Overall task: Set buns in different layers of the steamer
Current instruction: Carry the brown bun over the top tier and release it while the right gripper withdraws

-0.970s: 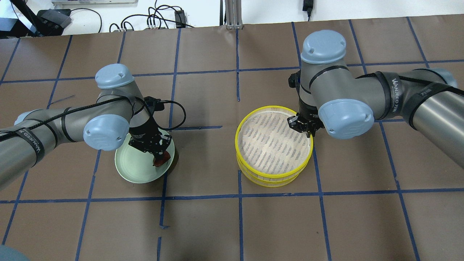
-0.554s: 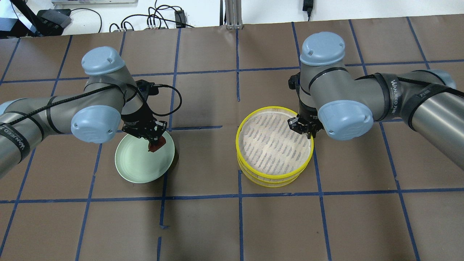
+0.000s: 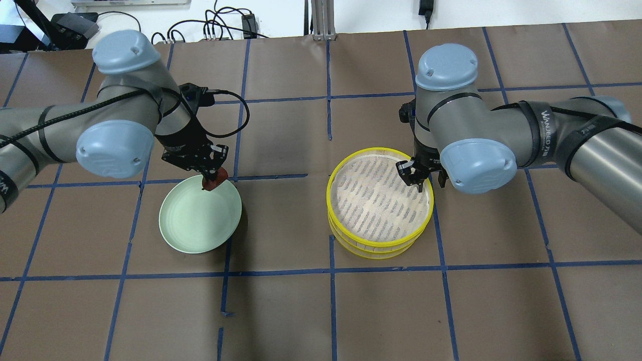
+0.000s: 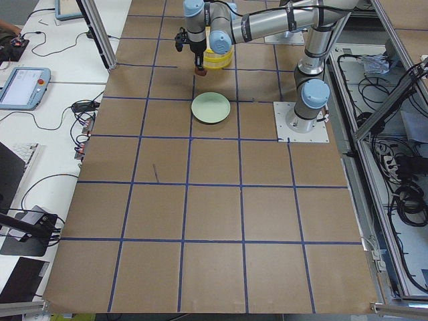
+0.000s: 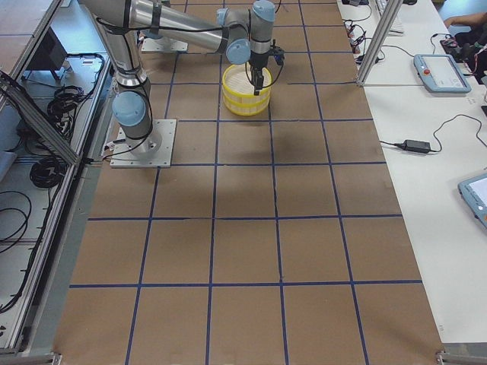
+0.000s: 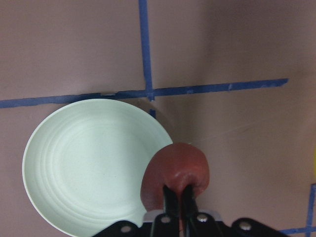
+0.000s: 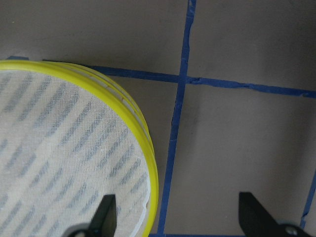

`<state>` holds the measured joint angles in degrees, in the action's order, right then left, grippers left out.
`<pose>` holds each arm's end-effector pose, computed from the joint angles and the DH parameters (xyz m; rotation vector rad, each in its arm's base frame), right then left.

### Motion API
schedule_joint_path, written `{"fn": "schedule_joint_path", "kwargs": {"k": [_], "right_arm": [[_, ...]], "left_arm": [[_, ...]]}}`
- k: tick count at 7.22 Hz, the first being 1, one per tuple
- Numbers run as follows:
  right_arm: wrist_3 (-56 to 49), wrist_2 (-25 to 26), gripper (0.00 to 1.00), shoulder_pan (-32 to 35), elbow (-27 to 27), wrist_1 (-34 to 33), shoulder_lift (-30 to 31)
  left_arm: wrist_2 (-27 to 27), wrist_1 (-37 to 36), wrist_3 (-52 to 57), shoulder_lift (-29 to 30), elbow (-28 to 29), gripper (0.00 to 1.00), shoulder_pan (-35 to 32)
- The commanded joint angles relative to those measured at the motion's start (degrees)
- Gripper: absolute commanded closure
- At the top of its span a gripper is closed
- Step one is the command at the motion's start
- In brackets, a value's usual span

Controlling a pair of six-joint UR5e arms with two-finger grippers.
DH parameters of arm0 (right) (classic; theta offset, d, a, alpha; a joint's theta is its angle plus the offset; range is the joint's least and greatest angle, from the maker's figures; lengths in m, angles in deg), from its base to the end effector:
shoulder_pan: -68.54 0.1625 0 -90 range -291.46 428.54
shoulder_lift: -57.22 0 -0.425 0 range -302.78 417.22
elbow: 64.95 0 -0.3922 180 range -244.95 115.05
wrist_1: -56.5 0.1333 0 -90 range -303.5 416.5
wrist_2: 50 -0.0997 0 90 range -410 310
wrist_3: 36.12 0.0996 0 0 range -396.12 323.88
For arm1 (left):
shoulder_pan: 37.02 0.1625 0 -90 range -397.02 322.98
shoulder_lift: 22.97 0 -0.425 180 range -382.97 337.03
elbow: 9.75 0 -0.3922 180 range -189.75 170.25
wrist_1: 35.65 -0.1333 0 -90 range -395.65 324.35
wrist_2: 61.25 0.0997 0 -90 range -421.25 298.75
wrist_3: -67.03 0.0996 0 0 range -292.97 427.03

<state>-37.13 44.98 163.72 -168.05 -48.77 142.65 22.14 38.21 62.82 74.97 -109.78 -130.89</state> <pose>0.1696 -0.4897 0.3638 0.1676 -3.0481 -0.0591 -0.1801 -0.5173 0.3604 0.0118 -3.0281 -0.0606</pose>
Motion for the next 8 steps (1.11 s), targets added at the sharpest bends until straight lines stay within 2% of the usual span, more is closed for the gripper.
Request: {"fn": "schedule_joint_path", "kwargs": {"k": [1,2,3,5,6,8], "right_arm": [[-0.75,-5.23,0.0,-4.19,7.8,10.83,6.47],[-0.58,-5.5,0.0,-4.56,9.57,16.27,9.46],[0.38,-5.77,0.0,-4.04,10.11,18.24,9.93],[4.6,-5.51,0.0,-3.94,10.29,15.9,9.93],[4.35,-5.16,0.0,-4.12,10.11,14.93,10.11],[4.17,-5.16,0.0,-3.95,10.11,13.27,10.11]], "left_arm": [[-6.55,-0.39,-9.56,0.58,2.64,0.98,-3.76],[-10.49,-2.65,-15.6,0.94,2.74,0.98,-6.56],[-13.75,-8.94,-22.19,1.98,2.74,0.98,-9.37],[-14.75,-17.85,-31.1,6.98,2.74,0.98,-15.0],[-14.66,-18.23,-34.17,9.18,2.65,0.91,-17.02],[-14.66,-18.49,-43.19,10.35,2.74,0.02,-18.62]]}}
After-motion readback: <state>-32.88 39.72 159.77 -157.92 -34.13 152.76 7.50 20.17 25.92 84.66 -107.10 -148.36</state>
